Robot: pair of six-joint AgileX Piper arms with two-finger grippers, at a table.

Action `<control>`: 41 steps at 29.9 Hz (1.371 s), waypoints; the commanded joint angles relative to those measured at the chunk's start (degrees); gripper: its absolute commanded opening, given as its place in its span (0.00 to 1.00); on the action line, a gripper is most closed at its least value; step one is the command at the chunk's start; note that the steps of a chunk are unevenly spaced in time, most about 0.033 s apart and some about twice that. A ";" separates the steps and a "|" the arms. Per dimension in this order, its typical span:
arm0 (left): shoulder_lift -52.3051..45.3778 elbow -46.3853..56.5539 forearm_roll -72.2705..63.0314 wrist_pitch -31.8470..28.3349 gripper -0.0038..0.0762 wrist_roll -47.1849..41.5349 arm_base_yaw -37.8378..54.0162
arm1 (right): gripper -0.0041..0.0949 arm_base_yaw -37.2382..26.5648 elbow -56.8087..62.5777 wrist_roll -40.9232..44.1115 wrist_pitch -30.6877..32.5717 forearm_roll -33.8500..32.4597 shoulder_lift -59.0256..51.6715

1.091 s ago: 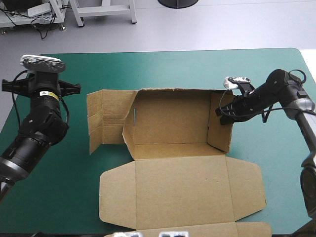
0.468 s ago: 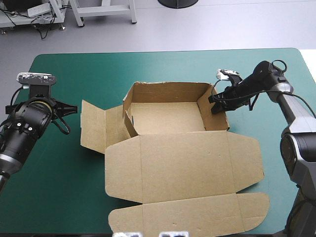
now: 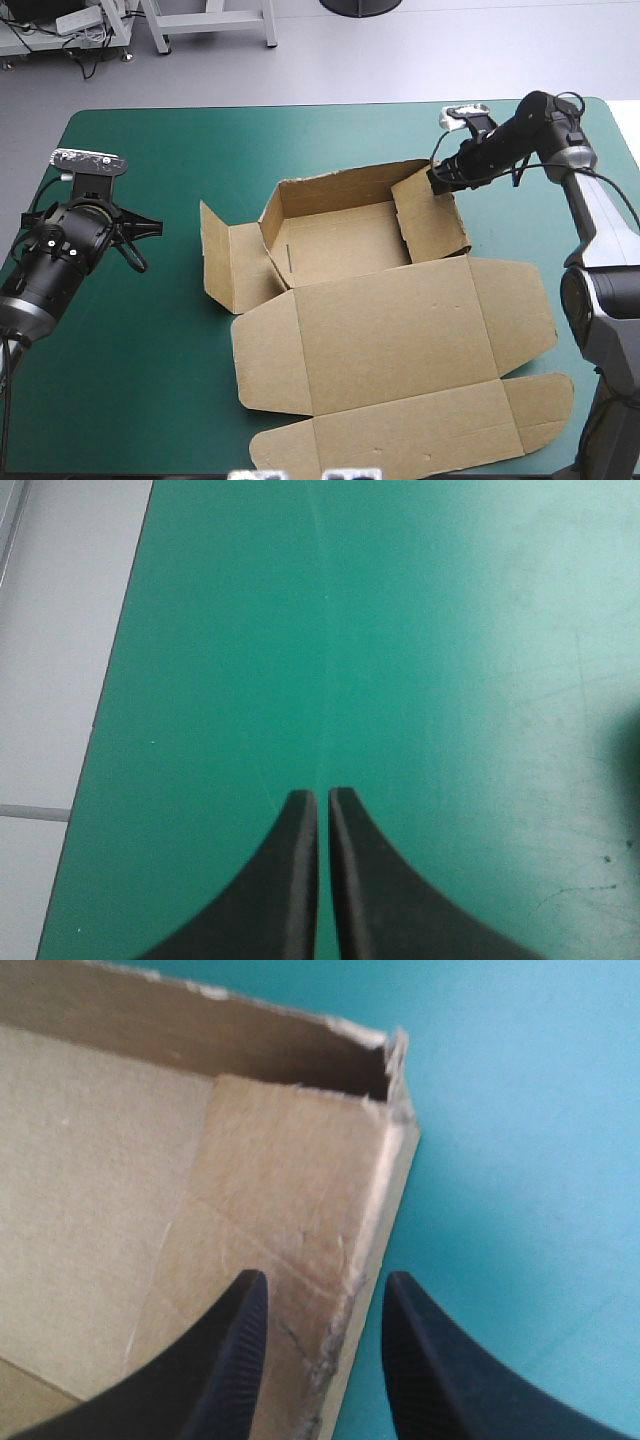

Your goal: Fold the box

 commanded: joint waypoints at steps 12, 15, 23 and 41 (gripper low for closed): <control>0.78 -1.75 3.89 -2.90 0.07 0.04 0.16 | 0.41 -0.23 -9.97 11.35 2.27 -2.49 -15.37; 0.78 -1.75 4.08 -2.90 0.07 0.04 0.16 | 0.41 -0.23 -7.78 11.44 2.27 -2.62 -19.18; 0.78 -1.75 3.67 -2.90 0.06 0.07 0.16 | 0.41 -0.23 0.67 10.81 2.01 -8.18 -19.27; 0.83 -1.75 0.78 -1.87 0.06 0.17 0.16 | 0.41 -0.23 2.79 6.22 1.75 -0.60 -4.67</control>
